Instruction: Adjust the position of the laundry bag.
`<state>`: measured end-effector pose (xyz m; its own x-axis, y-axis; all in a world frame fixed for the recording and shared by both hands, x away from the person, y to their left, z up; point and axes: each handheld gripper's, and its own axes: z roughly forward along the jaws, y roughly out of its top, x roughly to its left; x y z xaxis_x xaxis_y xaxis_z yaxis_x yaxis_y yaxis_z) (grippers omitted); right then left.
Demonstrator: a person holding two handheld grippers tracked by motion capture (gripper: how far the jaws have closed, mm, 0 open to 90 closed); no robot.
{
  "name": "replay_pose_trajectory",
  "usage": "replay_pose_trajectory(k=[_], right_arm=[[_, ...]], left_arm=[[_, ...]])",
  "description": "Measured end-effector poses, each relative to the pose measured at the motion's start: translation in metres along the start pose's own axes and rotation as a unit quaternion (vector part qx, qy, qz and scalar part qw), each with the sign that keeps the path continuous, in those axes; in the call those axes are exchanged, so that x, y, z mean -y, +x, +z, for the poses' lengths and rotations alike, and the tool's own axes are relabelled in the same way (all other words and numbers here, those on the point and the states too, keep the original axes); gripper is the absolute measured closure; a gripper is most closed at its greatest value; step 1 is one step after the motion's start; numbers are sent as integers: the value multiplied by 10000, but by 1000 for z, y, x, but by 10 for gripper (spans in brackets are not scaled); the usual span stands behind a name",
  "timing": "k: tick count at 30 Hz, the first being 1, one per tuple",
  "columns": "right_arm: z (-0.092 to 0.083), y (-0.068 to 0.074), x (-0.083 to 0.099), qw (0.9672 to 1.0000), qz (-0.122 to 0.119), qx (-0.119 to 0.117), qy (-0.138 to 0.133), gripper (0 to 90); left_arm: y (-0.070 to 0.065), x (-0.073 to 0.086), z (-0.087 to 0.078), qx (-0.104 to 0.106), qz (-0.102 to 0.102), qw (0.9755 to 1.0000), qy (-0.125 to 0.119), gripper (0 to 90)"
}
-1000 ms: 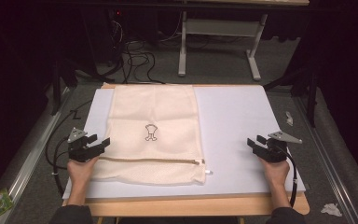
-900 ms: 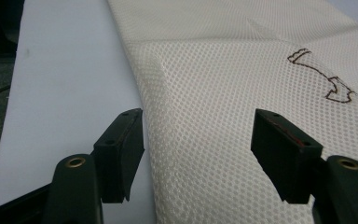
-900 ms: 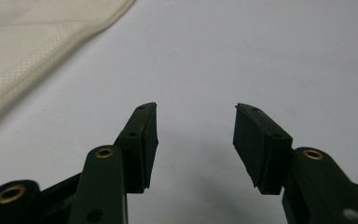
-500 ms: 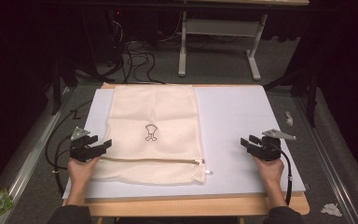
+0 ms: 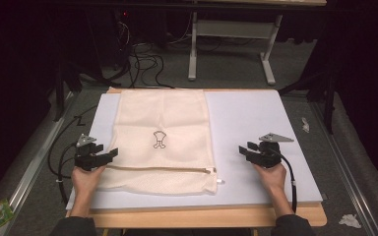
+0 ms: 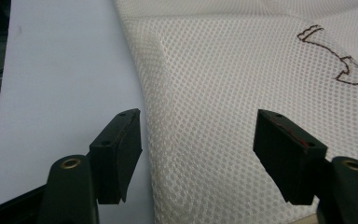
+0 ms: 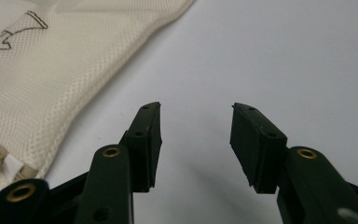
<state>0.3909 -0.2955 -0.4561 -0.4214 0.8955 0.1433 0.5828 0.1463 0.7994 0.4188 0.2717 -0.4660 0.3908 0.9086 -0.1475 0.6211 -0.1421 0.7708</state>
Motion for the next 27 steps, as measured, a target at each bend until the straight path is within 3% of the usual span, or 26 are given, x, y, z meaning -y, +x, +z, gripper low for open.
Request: replay_pose_trajectory(k=[5,9,13,14,17,27], right_arm=[[6,8,-8,9997,-43,-114,195,541],[14,17,-15,9987,-22,-280,433,543],[21,23,-18,9981,-64,-372,493,538],[25,28,-21,9972,47,-497,565,540],[32,36,-26,9956,18,-595,717,545],[52,55,-35,9909,-41,-890,1012,530]], left_arm=[[-2,-3,2,-40,-69,9999,64,344],[-6,-7,5,-142,64,9996,220,354],[-5,-9,7,-172,-20,9995,263,354],[-5,-10,7,-165,-49,9995,282,355],[-6,-9,10,-173,-72,9991,384,367],[-4,-8,13,-204,-155,9989,398,394]])
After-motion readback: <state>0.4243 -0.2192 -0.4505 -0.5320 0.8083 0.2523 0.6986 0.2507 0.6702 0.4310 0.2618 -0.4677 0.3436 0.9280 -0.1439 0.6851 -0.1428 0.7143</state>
